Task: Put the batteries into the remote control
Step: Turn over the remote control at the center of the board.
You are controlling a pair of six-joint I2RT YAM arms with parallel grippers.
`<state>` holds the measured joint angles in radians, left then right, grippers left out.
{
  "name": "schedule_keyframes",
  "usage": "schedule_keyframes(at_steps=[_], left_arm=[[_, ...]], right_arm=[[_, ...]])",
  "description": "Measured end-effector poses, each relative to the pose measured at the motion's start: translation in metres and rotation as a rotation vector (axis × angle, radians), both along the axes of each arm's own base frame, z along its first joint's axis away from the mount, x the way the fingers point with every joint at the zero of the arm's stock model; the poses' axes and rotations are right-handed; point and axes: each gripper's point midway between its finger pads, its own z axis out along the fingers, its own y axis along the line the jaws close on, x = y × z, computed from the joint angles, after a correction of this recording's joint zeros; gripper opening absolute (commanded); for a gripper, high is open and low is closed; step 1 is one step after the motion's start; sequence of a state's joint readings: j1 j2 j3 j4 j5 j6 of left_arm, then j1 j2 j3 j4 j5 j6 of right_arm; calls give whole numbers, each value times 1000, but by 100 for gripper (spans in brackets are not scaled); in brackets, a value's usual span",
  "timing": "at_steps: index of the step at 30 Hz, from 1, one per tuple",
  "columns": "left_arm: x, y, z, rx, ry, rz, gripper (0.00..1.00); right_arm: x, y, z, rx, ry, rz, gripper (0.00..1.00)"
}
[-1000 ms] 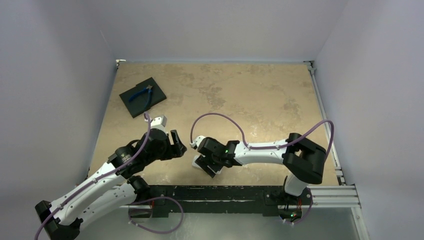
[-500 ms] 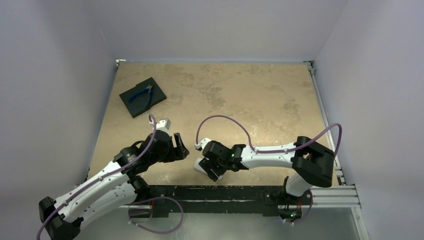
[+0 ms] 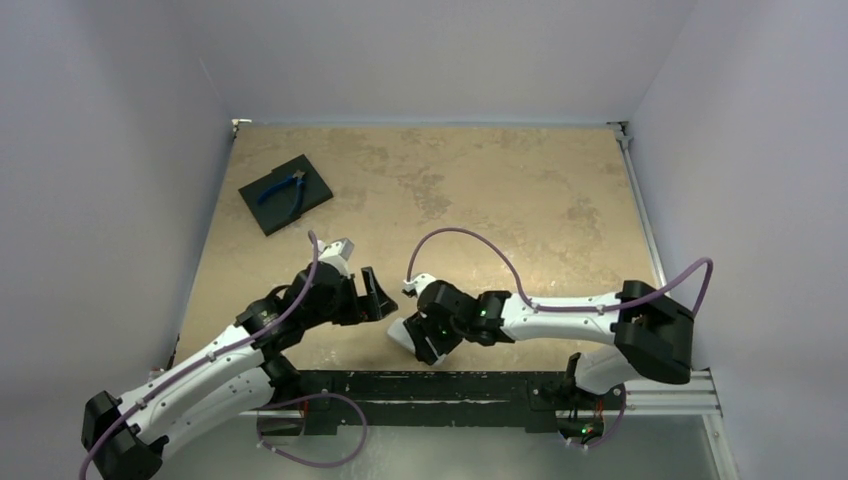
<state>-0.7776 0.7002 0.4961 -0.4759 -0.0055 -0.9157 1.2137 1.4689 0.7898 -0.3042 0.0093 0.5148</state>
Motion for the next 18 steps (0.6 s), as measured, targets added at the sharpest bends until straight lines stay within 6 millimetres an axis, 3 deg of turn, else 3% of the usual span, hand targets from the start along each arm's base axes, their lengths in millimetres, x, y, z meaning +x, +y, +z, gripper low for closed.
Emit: schedule_keyframes(at_steps=[8, 14, 18], left_arm=[[16, -9, 17, -127, -21, -12, 86], [19, -14, 19, -202, -10, -45, 87], [17, -25, 30, -268, -23, -93, 87]], right_arm=[[25, -9, 23, 129, 15, -114, 0], [48, -16, 57, 295, 11, -218, 0], [52, -16, 81, 402, 15, -258, 0]])
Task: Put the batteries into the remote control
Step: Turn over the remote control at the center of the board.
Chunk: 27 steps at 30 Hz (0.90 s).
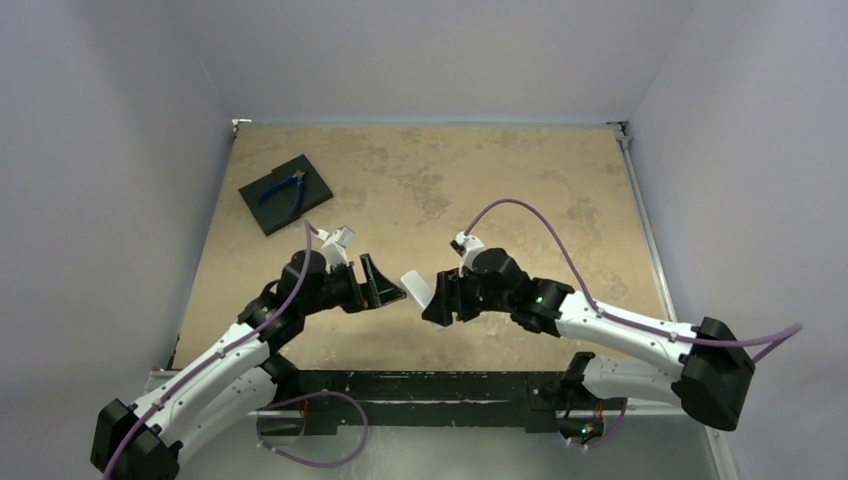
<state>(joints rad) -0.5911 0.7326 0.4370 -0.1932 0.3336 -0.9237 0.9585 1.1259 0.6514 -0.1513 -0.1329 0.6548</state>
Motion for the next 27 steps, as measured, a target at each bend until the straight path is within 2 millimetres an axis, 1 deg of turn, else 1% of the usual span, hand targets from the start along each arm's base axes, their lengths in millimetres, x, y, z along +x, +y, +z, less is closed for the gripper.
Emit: schedule_keyframes(at_steps=[8, 10, 13, 18, 23, 27], left_arm=[[-3, -15, 19, -127, -42, -59, 87], [-4, -18, 25, -160, -53, -73, 88], [-6, -22, 36, -204, -76, -89, 87], [-7, -27, 60, -291, -133, -113, 88], [-11, -30, 77, -359, -162, -135, 87], [-12, -32, 89, -398, -181, -149, 85]], right_arm=[[-4, 6, 45, 208, 5, -21, 0], [-6, 8, 52, 247, 9, -17, 0], [-10, 11, 57, 293, 32, -2, 0], [-21, 17, 63, 375, 81, 37, 0], [-33, 23, 77, 490, 110, 88, 0], [-38, 26, 88, 566, 122, 112, 0]])
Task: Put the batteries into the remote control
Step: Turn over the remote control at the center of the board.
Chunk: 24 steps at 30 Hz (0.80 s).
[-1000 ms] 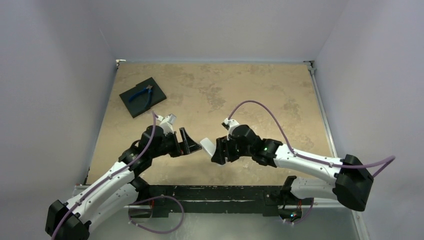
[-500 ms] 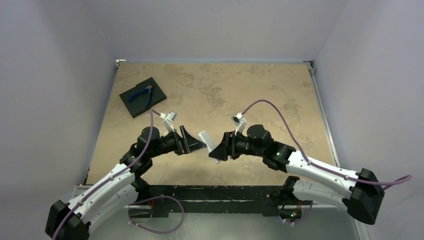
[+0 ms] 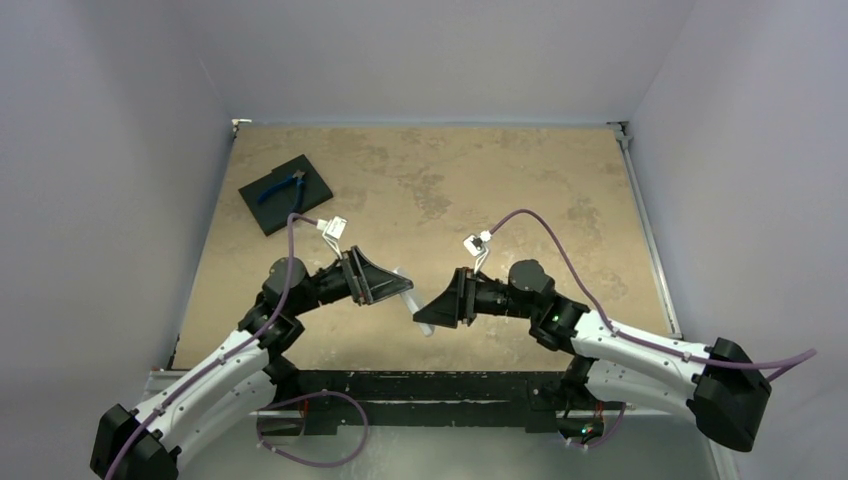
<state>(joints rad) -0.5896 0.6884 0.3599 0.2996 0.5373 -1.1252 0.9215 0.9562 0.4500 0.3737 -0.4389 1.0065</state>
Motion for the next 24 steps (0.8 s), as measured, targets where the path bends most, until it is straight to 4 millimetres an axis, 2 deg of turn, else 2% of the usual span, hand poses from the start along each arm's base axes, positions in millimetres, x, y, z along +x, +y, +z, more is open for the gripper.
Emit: schedule_keyframes(at_steps=[11, 17, 21, 24], left_arm=[[-8, -1, 17, -87, -27, -36, 79], [-10, -1, 25, -109, -59, -45, 71], [-11, 0, 23, -109, -58, -45, 61], [-11, 0, 21, -107, -55, -44, 50]], right_arm=[[-4, 4, 19, 127, 18, 14, 0], [-1, 7, 16, 128, 28, 16, 0], [-1, 9, 16, 136, 34, 17, 0], [-1, 10, 18, 145, 34, 20, 0]])
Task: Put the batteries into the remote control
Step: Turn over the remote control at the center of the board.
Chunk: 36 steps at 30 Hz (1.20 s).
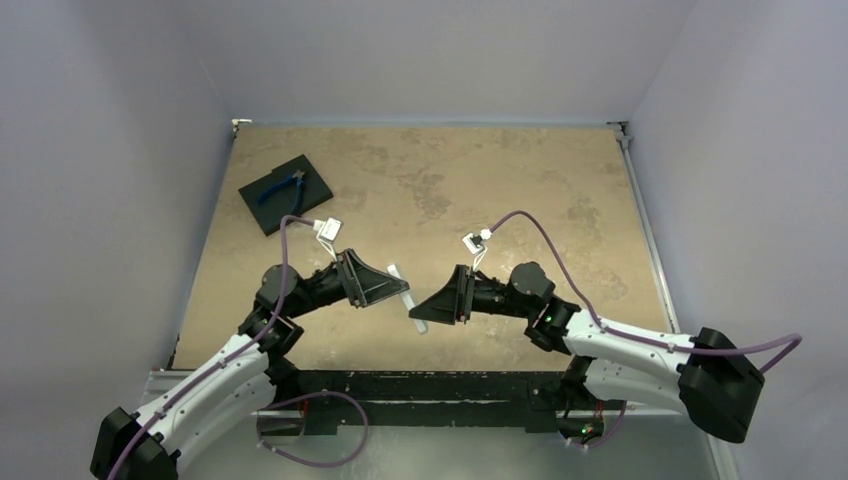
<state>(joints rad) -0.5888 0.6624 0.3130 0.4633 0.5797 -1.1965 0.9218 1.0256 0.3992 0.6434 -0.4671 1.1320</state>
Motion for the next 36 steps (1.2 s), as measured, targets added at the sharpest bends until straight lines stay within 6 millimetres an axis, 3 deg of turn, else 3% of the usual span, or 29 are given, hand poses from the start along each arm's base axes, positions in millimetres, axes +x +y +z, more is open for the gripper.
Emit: schedule_keyframes(at_steps=[3, 6, 9, 16, 21, 28, 36], left_arm=[[0, 1, 1, -2, -6, 2, 38], [1, 1, 1, -3, -8, 7, 0], [1, 2, 1, -2, -6, 11, 0], [2, 2, -2, 14, 2, 14, 0], [4, 0, 1, 42, -7, 15, 0], [16, 2, -8, 113, 7, 66, 0], [34, 1, -32, 239, 66, 110, 0]], right_arm=[[0, 1, 1, 5, 6, -1, 0], [1, 2, 1, 11, 7, 0, 0], [1, 2, 2, 13, 9, 0, 0], [2, 1, -1, 5, 10, -3, 51], [2, -4, 2, -5, -21, -22, 76], [4, -16, -6, -87, -90, -58, 94], [18, -31, -3, -228, -208, -143, 98]])
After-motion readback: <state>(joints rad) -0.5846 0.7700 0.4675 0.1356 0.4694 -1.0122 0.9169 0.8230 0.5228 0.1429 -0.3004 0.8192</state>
